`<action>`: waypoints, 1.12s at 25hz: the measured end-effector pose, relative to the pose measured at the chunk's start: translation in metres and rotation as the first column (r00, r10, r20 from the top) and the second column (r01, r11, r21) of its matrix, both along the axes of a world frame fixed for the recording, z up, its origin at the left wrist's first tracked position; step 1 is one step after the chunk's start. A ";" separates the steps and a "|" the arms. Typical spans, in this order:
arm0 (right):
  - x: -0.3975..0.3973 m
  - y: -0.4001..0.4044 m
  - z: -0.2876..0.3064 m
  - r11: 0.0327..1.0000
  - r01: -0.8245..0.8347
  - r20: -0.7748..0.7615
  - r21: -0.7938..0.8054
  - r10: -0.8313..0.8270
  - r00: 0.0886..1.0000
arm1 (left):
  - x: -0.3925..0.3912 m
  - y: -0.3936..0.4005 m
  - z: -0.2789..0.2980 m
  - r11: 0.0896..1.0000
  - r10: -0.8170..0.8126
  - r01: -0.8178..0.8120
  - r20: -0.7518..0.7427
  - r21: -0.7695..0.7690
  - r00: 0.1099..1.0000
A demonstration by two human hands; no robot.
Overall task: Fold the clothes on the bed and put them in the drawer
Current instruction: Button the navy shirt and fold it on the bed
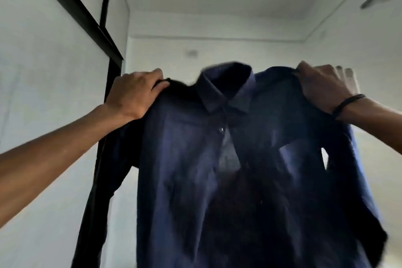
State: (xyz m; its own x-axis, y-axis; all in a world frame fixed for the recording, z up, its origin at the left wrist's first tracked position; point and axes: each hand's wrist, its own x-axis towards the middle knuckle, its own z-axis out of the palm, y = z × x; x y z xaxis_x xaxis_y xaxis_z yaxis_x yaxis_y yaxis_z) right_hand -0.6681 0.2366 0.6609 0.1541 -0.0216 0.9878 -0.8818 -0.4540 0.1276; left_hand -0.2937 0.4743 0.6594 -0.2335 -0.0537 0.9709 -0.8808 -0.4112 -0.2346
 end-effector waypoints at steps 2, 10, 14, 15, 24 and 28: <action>-0.002 0.011 -0.004 0.981 -0.166 0.143 -0.097 0.179 0.973 | 0.000 0.014 0.010 0.981 -0.111 0.096 -0.084 -0.171 0.990; 0.010 -0.025 -0.085 0.959 -0.046 0.018 0.279 0.043 0.999 | 0.008 -0.007 -0.061 0.994 -0.048 0.065 -0.173 0.092 0.984; -0.011 0.001 -0.032 0.976 -0.179 0.173 0.127 0.156 0.973 | -0.007 0.012 0.000 0.982 -0.182 0.188 -0.172 0.018 0.968; -0.023 0.011 -0.018 0.975 -0.206 0.156 0.086 0.191 0.969 | -0.008 0.024 0.016 0.973 -0.222 0.228 -0.154 0.023 0.963; -0.082 0.099 0.124 0.903 -0.429 0.145 0.009 0.423 0.894 | -0.035 0.116 0.151 0.944 -0.287 0.315 -0.224 0.101 0.932; -0.061 0.078 0.126 0.877 -0.464 0.133 0.125 0.449 0.884 | -0.008 0.078 0.148 0.916 -0.274 0.361 -0.387 0.173 0.880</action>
State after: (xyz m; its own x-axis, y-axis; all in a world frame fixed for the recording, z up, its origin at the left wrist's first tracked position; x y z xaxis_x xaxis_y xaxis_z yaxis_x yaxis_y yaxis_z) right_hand -0.7291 0.3149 0.7874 0.0863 -0.1204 0.9890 -0.5764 -0.8157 -0.0490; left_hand -0.3020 0.5524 0.8075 0.0732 -0.2691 0.9603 -0.9961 -0.0668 0.0572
